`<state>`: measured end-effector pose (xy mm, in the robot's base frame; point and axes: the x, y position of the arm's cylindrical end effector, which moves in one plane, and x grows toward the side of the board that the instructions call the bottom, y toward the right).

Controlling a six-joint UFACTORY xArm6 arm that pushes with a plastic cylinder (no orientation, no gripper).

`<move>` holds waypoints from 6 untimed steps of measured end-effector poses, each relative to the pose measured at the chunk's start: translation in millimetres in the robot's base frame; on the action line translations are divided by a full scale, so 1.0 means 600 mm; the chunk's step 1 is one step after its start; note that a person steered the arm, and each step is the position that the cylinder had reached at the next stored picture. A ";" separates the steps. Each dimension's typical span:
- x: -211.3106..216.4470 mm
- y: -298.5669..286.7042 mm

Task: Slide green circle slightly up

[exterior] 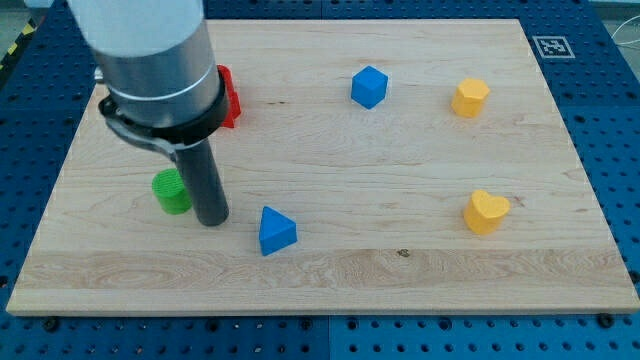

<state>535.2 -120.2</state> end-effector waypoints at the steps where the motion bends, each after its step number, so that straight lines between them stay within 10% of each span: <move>1: 0.014 -0.015; 6: -0.036 -0.049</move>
